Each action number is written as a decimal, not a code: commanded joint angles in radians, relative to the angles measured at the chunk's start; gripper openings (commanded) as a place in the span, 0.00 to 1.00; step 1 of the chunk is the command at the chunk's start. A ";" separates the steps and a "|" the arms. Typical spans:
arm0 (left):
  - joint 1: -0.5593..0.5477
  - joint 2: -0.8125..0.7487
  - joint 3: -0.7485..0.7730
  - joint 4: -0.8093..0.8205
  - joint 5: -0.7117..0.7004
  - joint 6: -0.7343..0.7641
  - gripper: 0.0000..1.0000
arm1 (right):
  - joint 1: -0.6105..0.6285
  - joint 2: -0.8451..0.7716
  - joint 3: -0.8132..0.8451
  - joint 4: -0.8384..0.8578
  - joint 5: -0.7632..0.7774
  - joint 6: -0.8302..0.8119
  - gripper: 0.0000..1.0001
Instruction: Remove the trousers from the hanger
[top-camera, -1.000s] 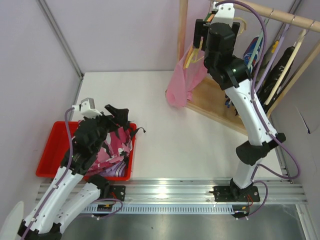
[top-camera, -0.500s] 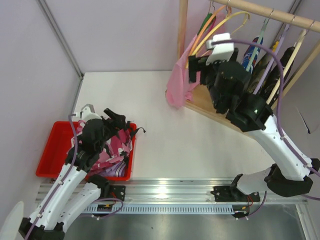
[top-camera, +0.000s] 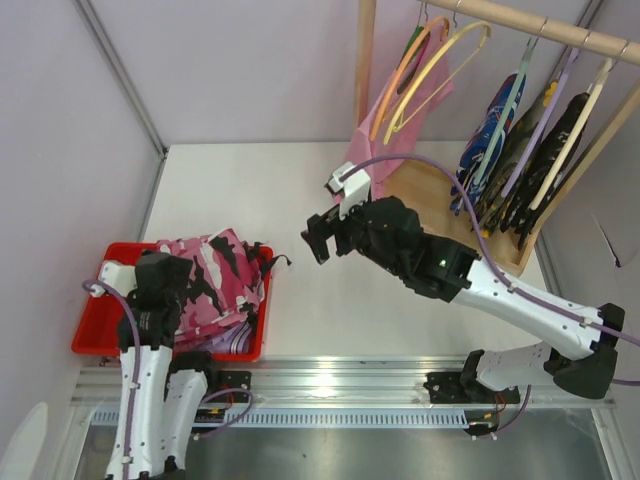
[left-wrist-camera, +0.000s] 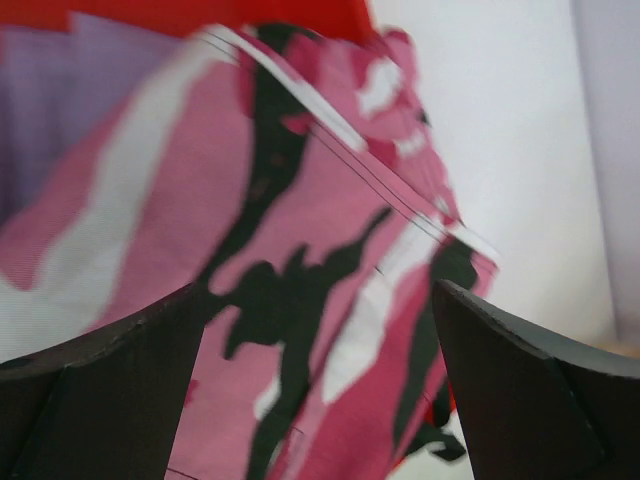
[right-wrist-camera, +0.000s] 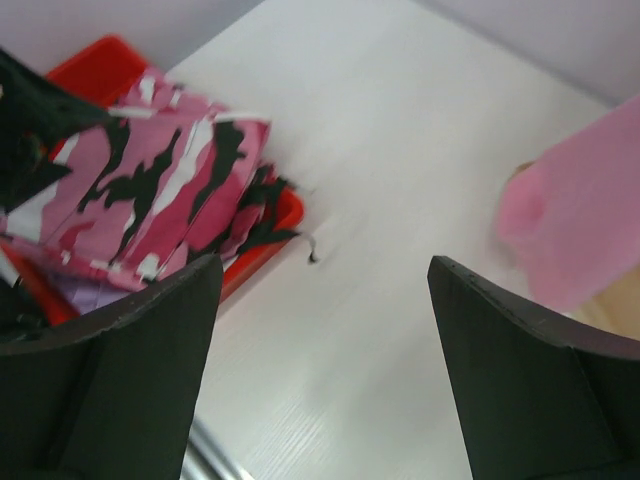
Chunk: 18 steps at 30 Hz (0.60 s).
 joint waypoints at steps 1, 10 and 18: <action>0.160 0.031 0.065 -0.124 -0.005 0.008 1.00 | 0.010 -0.020 -0.115 0.133 -0.135 0.115 0.90; 0.434 0.187 0.153 -0.171 0.014 0.118 1.00 | 0.004 -0.059 -0.245 0.211 -0.168 0.137 0.92; 0.568 0.172 -0.021 0.206 0.081 0.235 0.99 | -0.086 -0.020 -0.219 0.158 -0.255 0.184 0.92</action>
